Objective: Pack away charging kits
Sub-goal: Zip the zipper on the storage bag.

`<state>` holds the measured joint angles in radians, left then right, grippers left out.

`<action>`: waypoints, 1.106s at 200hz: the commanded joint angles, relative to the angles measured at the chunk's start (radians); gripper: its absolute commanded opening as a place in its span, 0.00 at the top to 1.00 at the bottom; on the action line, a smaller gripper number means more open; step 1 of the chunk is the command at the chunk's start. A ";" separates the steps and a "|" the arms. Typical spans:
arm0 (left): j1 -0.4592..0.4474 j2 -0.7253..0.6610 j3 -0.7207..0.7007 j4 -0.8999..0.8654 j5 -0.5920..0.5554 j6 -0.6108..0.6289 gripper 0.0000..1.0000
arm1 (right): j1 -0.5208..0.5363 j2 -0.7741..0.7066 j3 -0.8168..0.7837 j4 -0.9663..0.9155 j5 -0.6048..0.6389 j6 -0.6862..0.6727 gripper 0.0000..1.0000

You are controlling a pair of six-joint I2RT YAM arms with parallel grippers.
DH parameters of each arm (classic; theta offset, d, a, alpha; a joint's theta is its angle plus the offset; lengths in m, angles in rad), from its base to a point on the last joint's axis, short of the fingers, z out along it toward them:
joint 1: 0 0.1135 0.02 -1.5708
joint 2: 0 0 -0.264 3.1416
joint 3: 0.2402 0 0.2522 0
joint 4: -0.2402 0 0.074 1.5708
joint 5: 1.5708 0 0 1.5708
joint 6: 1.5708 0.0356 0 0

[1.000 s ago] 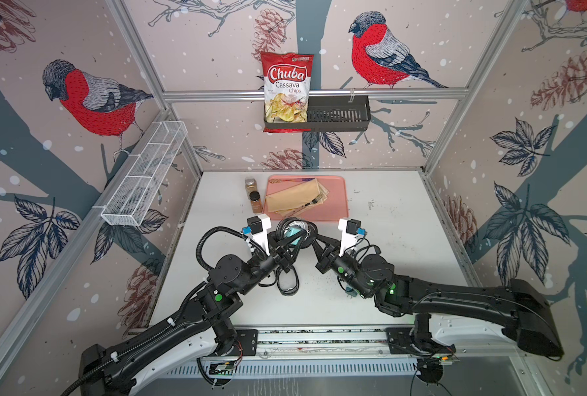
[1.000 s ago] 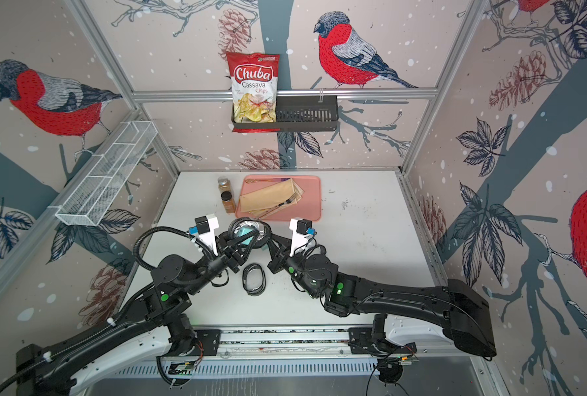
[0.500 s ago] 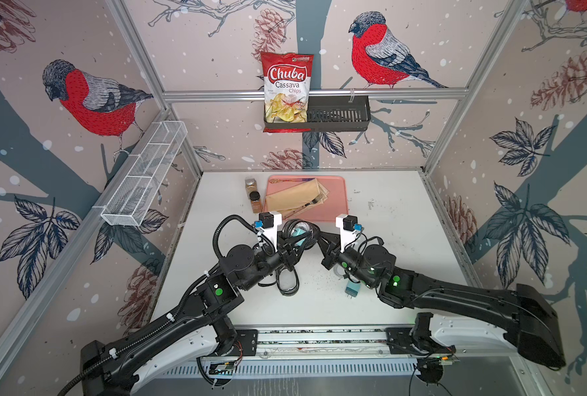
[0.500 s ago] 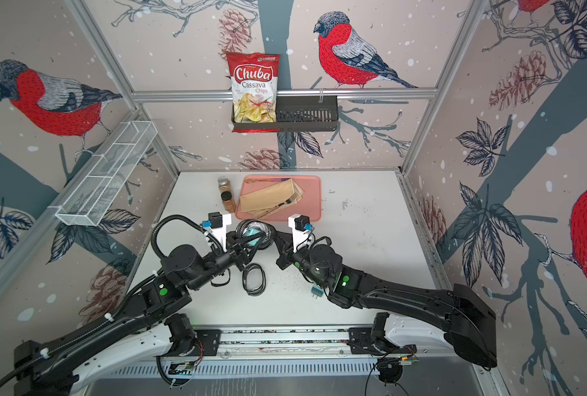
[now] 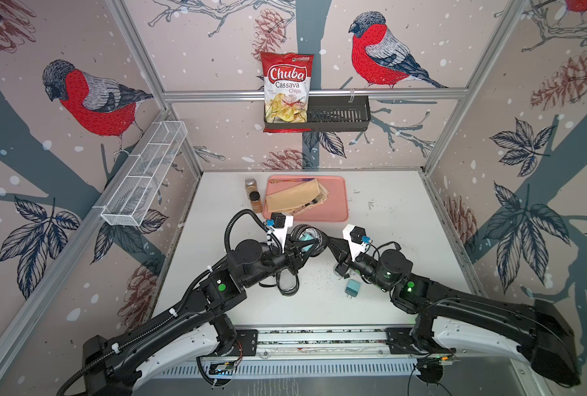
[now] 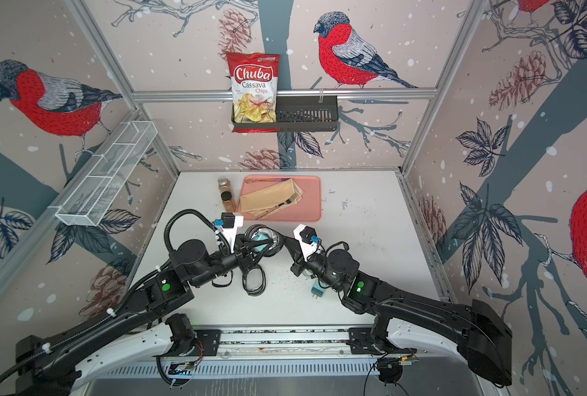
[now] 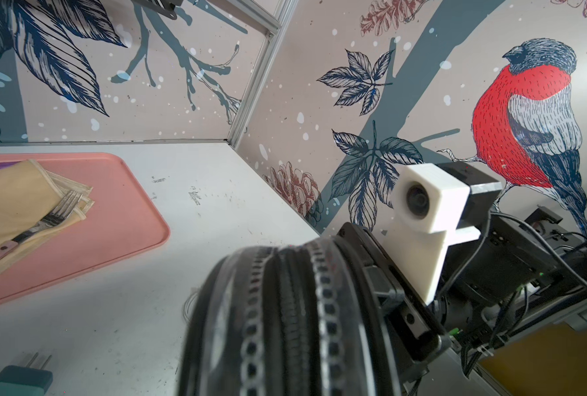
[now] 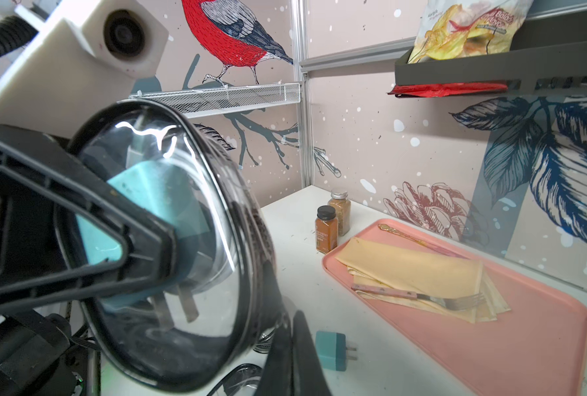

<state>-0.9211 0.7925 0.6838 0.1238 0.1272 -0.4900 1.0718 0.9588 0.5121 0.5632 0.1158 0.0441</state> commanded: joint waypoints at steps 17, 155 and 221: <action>0.001 0.014 0.014 -0.174 0.072 0.030 1.00 | -0.059 -0.011 0.013 0.088 0.010 -0.051 1.00; 0.001 0.035 0.089 -0.379 0.089 0.055 1.00 | -0.133 0.094 0.147 -0.067 -0.133 -0.284 1.00; 0.001 0.074 0.108 -0.414 0.096 0.056 1.00 | -0.156 0.167 0.230 -0.123 -0.130 -0.399 1.00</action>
<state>-0.9184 0.8524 0.7883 -0.1093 0.0956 -0.4366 0.9363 1.1252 0.7124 0.3237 -0.0963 -0.2966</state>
